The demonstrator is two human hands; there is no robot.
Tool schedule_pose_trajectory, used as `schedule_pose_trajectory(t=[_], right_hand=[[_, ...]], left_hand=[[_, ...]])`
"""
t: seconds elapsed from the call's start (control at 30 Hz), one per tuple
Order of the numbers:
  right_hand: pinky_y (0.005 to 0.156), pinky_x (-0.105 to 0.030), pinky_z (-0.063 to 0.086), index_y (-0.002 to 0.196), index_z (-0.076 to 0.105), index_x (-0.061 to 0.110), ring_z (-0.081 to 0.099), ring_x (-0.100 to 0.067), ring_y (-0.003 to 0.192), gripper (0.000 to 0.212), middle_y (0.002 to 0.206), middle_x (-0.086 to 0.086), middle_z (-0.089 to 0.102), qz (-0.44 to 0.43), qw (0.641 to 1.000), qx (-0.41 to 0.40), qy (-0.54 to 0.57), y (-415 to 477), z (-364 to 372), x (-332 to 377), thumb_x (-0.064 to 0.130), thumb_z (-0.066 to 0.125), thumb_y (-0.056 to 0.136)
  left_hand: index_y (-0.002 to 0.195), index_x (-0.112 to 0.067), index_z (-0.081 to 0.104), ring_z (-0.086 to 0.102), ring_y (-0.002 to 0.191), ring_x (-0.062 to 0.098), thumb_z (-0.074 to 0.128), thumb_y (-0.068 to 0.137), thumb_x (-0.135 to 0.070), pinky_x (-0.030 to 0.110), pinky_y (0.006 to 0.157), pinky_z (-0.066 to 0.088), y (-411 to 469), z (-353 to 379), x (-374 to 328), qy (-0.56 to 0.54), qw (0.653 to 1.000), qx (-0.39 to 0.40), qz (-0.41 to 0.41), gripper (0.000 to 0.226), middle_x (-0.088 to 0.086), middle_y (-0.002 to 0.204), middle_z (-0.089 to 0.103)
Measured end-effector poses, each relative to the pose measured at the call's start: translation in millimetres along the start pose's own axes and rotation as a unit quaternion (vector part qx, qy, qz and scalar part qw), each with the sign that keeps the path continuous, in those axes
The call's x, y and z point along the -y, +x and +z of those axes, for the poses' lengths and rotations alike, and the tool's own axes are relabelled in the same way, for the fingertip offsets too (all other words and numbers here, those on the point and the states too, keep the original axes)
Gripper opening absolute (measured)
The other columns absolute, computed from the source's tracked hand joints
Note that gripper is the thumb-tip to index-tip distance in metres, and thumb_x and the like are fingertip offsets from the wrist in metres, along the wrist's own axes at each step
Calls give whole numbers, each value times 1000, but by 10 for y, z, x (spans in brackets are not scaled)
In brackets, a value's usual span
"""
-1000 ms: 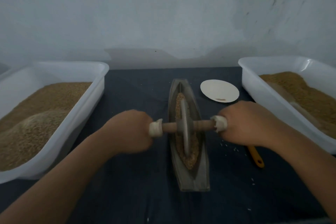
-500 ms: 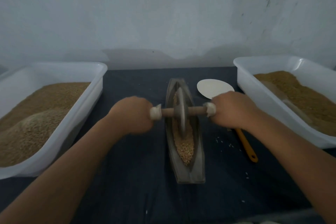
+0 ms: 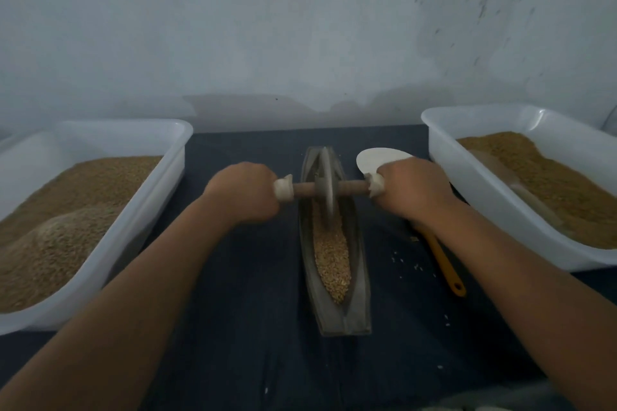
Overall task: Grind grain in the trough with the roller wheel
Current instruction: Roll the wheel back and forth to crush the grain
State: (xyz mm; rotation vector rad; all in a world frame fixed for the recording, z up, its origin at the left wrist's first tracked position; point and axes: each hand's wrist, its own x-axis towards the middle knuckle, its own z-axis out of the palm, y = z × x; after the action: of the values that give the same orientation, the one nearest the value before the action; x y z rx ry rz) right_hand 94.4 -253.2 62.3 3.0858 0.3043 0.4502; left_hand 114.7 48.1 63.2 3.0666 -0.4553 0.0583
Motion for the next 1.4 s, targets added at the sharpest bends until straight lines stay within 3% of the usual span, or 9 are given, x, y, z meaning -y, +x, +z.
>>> schedule_pose_trajectory(t=[0.17,0.3,0.43,0.6,0.77,0.9,1.03,1.27,1.4], right_hand=[[52,-28,49,69,65,29,64,-5,58,21,65,7,67,-3,972,231,48,-491,-113,-142,50,61,70],[52,-31,50,64,61,27,60,-9,56,33,59,7,61,2,995,100,11,-255,-25,-83,57,52,74],[48,-26,31,61,47,26,46,-10,51,39,56,7,49,0,999,-51,-7,140,60,-18,52,52,90],[56,-34,51,66,56,28,57,-11,58,39,62,7,58,-18,999,35,13,-136,-48,-41,60,48,87],[50,-29,51,64,59,34,57,-2,51,42,55,12,59,-47,992,115,13,-557,-113,-123,69,36,60],[63,-39,54,73,61,28,61,-16,64,30,70,6,63,-16,999,46,14,-108,45,-59,51,55,92],[52,-30,36,59,40,29,42,-12,51,33,56,8,44,6,999,-53,-9,220,75,6,48,44,85],[48,-27,43,66,64,29,61,-7,54,22,58,7,64,-12,977,210,32,-338,-145,-113,49,61,74],[52,-31,51,67,62,28,60,-8,56,24,60,6,62,-15,989,145,4,-331,-102,-79,49,60,77]], left_hand=[[63,-23,62,60,51,3,66,71,-38,21,47,40,-437,31,20,-23,992,107,63,18,-11,55,63],[67,-23,63,62,61,8,68,81,-42,27,52,42,-196,28,35,-14,994,103,40,24,-8,65,64],[68,-23,60,59,64,16,53,77,-60,32,61,47,148,-42,-5,-1,1000,-19,-17,39,-7,71,61],[72,-24,63,63,67,12,66,81,-38,31,62,51,-195,-12,15,-34,997,75,9,17,-7,73,66],[62,-25,60,59,52,4,59,63,-48,25,48,42,-620,115,59,-45,995,73,49,23,-10,56,61],[65,-23,62,60,58,11,65,77,-49,27,50,39,-87,71,20,-15,1000,19,1,29,-7,64,64],[66,-22,60,59,62,17,63,83,-56,32,57,43,273,16,47,-19,998,-45,-29,38,-2,70,65],[67,-23,63,61,54,3,72,69,-40,21,47,38,-370,8,22,-21,990,131,49,20,-9,61,63],[67,-22,62,60,57,4,69,72,-42,25,49,40,-331,82,34,-16,994,98,36,22,-8,63,63]])
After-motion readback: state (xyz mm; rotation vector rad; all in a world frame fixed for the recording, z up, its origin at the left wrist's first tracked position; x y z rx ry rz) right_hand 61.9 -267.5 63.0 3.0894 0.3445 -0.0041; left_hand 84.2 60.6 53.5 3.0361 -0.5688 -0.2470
